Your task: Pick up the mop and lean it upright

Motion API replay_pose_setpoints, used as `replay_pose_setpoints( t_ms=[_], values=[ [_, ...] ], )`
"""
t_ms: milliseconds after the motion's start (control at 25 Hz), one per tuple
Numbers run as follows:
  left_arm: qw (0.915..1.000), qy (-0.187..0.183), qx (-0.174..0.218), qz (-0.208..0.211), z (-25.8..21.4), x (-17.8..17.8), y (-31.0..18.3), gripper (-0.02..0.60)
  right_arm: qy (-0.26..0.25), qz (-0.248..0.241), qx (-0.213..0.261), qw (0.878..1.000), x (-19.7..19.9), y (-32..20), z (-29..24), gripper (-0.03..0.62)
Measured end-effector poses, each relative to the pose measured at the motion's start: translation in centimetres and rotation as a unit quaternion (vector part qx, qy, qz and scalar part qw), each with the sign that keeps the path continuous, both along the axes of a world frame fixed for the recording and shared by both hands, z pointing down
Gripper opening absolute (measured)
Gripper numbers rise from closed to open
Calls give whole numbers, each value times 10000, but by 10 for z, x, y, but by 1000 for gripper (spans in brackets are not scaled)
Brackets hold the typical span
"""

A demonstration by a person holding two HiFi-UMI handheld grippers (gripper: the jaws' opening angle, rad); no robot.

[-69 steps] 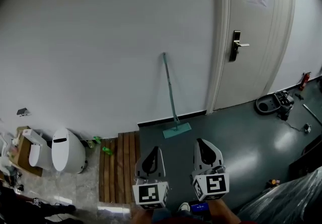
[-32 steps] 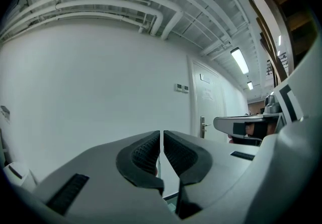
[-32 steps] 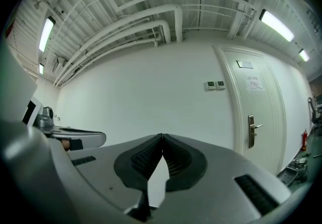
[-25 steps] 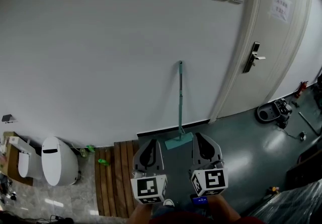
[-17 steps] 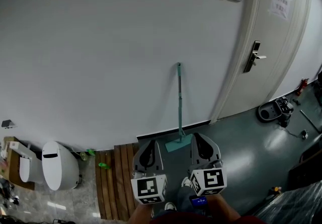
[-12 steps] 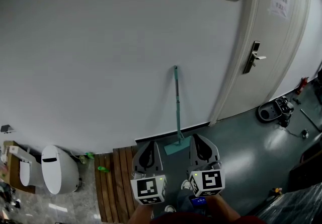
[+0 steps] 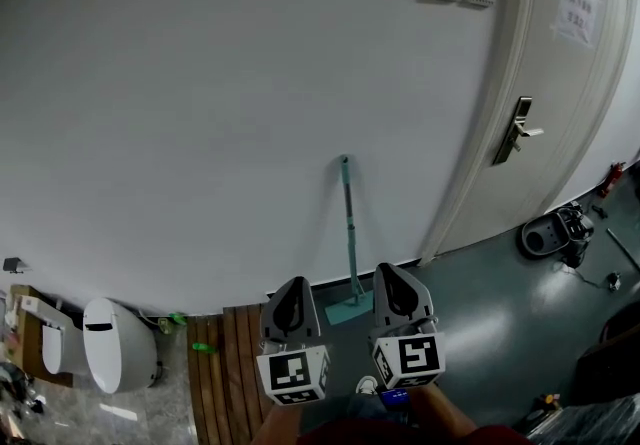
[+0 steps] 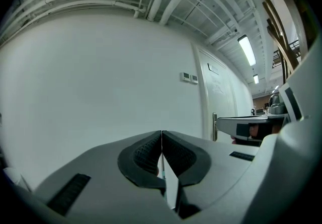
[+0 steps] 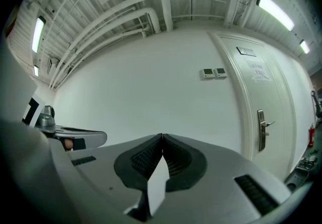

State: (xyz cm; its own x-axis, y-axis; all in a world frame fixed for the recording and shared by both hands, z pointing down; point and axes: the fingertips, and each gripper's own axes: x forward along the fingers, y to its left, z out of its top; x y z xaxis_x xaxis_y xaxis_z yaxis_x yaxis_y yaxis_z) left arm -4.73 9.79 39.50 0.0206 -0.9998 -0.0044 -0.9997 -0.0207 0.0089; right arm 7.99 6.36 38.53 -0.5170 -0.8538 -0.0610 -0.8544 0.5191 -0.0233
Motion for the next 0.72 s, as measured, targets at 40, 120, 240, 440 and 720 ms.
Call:
replay_pose_setpoints(
  t_ms=[40,120,240,440,720],
  values=[
    [10000,8,-4,-34,-1,3,-10,17,-7,-35,-5,10000,2,-11,1,17],
    [10000,11,28,-72,-4,9,-30,17,2,-88,-19,10000,8,-31,1,17],
    [9999,-26,72,-122,-6,18,-60,17,-30,-117,-59,9999,17,-64,0,17],
    [9996,-109,21,-246,-7,25,-100,17,-60,-257,-91,9996,24,-106,3,17],
    [9996,-205,-53,-203,-1,21,-148,17,-97,-171,-260,9995,27,-160,14,17]
  ],
)
